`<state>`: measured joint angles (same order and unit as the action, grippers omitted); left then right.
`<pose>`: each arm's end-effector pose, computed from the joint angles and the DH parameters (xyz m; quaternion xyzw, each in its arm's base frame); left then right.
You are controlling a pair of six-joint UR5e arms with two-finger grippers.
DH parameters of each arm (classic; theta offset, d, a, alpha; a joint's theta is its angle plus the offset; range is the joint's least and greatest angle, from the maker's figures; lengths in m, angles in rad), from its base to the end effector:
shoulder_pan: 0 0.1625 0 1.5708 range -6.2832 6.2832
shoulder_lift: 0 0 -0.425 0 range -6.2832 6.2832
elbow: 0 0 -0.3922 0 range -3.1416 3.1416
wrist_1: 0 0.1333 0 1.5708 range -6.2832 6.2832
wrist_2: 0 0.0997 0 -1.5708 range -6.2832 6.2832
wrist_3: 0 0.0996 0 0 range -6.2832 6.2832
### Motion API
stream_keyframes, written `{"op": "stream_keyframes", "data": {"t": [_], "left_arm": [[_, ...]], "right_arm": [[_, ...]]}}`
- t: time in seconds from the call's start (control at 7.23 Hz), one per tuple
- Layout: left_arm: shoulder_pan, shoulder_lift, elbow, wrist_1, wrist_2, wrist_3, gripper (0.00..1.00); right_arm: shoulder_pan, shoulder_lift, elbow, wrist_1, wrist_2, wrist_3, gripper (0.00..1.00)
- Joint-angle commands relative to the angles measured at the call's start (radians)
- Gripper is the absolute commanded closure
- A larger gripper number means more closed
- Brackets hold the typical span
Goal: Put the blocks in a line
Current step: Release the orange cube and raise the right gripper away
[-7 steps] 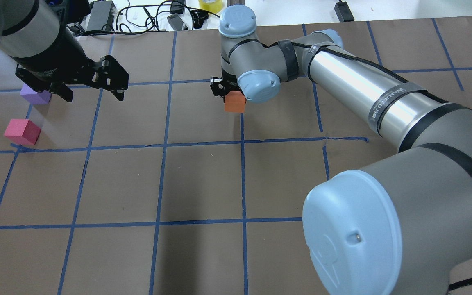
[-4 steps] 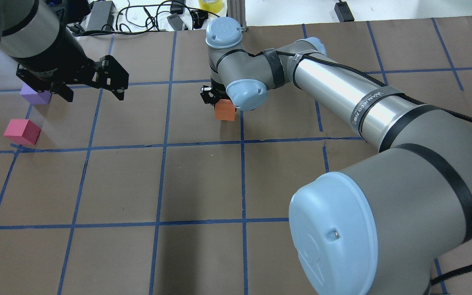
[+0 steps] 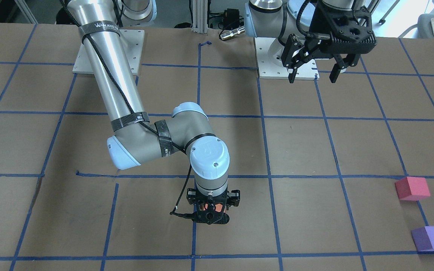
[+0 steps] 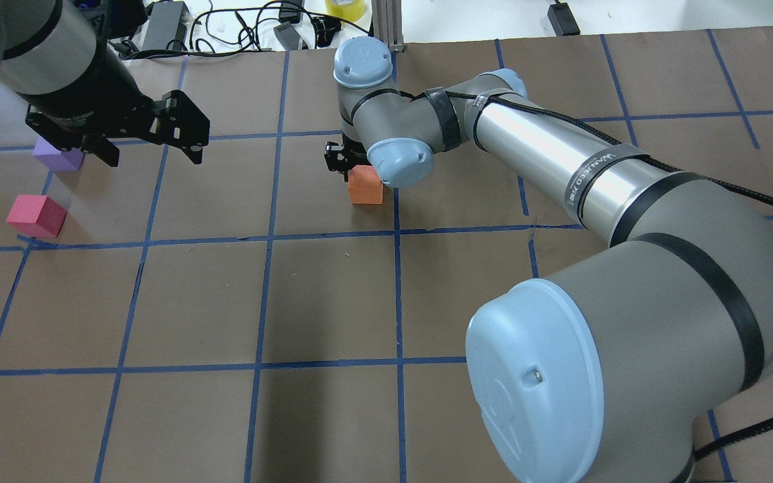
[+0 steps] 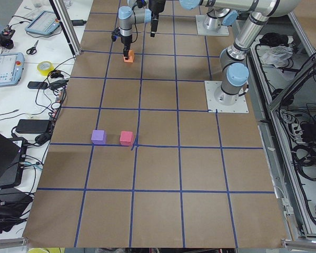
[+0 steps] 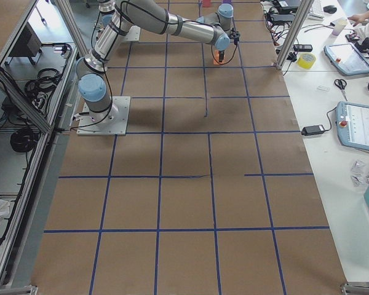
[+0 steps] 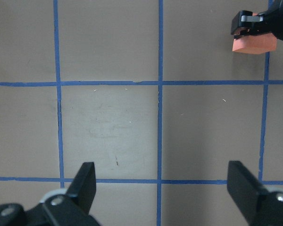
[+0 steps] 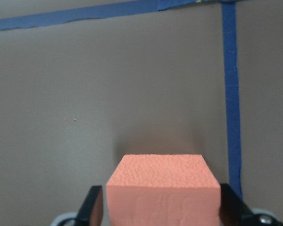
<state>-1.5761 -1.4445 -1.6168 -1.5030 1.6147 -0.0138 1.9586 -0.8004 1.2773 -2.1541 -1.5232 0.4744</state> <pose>-0.1313 -0.4500 0.5319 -0.0059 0.9970 -0.0742 0.0212 0.4130 -0.6459 0.1991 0.0419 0.9974 -0.0384 0.0438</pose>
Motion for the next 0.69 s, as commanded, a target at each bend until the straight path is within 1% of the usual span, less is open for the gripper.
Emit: {"op": "stream_keyframes", "data": {"t": [0.0, 0.14, 0.28, 0.42, 0.55], "left_arm": [[-0.002, -0.007, -0.002, 0.0, -0.001, -0.002, 0.0], [-0.004, -0.004, -0.002, -0.002, 0.001, -0.003, 0.0], [0.002, -0.011, 0.0, 0.004, -0.009, 0.006, 0.0], [-0.005, -0.031, 0.011, 0.013, -0.01, -0.009, 0.0], [-0.005, -0.066, 0.002, 0.118, -0.015, -0.012, 0.0]], "right_arm": [[-0.016, -0.063, -0.003, 0.058, -0.002, 0.006, 0.0], [-0.038, -0.142, -0.001, 0.177, -0.011, 0.004, 0.0], [-0.099, -0.225, 0.01, 0.283, 0.001, -0.02, 0.0], [-0.156, -0.305, 0.025, 0.365, -0.008, -0.145, 0.0], [-0.226, -0.369, 0.036, 0.417, -0.008, -0.283, 0.0]]}}
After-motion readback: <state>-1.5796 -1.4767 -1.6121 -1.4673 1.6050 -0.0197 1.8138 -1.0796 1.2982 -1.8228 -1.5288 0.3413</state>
